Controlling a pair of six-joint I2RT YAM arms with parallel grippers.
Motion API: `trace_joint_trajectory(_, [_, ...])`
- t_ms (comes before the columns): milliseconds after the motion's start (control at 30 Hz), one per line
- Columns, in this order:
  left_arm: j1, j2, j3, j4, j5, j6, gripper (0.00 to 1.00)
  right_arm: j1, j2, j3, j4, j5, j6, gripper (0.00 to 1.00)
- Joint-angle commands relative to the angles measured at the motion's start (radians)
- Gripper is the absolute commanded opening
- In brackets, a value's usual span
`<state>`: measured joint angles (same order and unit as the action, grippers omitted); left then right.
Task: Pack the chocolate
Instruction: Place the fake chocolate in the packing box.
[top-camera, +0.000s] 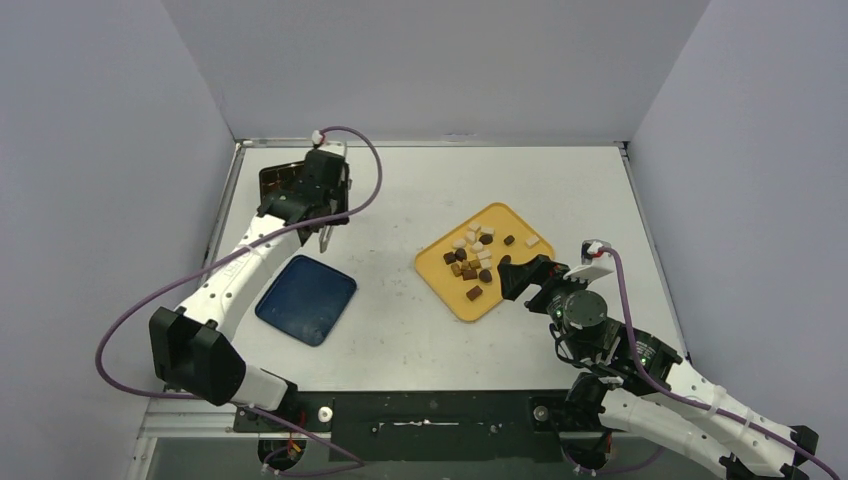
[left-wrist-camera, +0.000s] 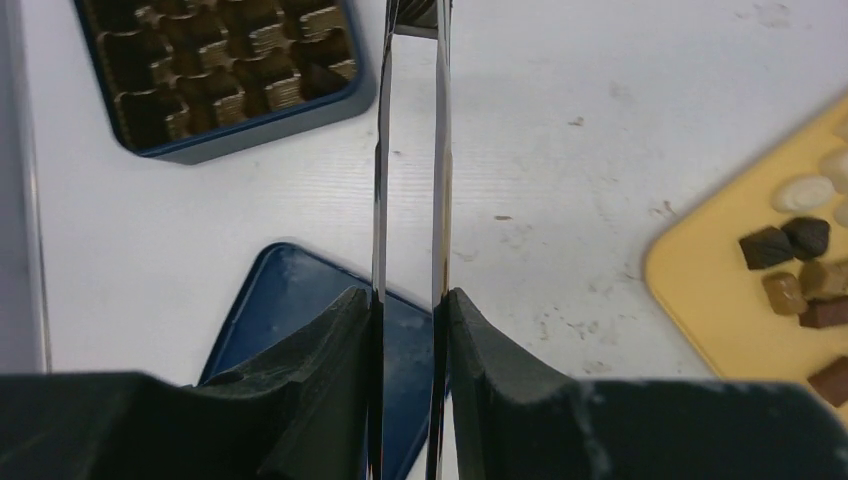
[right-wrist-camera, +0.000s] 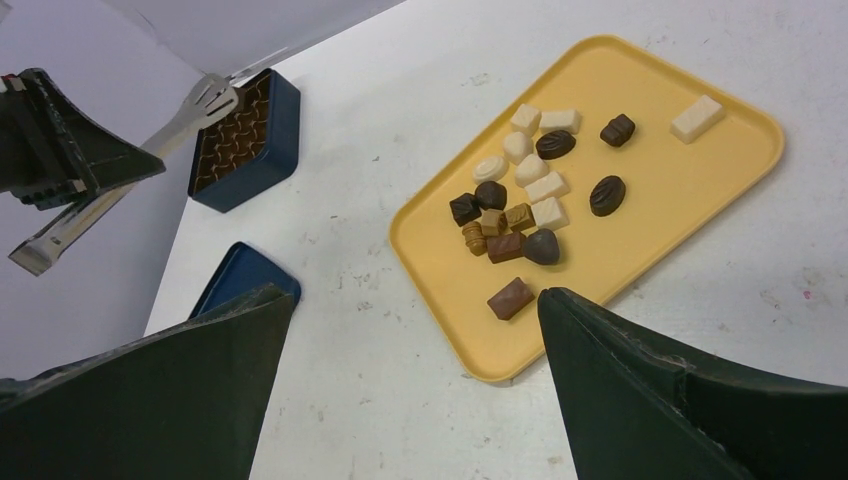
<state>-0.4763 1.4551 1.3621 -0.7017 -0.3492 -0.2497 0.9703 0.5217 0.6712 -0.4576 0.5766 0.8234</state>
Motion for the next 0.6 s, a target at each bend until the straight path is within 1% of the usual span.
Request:
trace_joint_trajectory(0, [0.14,-0.047,-0.027,0.004,0.045,-0.003,0.28,0.006,-0.009,-0.001,0.033,0.002,-0.001,1.0])
trace_joint_trajectory(67, [0.18,-0.053,-0.057,0.022,0.049,-0.009,0.28,0.006,-0.009,-0.002,0.037,0.002,-0.003,1.0])
trace_joint_trajectory(200, [0.215,-0.054,-0.092,0.039,0.015,-0.015,0.28,0.006,-0.005,-0.001,0.037,-0.001,-0.003,1.0])
trace_joint_trajectory(400, [0.222,-0.054,-0.145,0.064,-0.09,-0.024,0.28,0.006,-0.001,0.001,0.036,-0.001,0.0,1.0])
trace_joint_trajectory(500, [0.234,-0.036,-0.145,0.064,-0.085,-0.02,0.28,0.006,-0.001,-0.002,0.043,-0.005,0.001,1.0])
trace_joint_trajectory(567, [0.239,-0.03,-0.146,0.075,-0.047,-0.019,0.29,0.005,0.001,-0.002,0.045,-0.01,0.002,1.0])
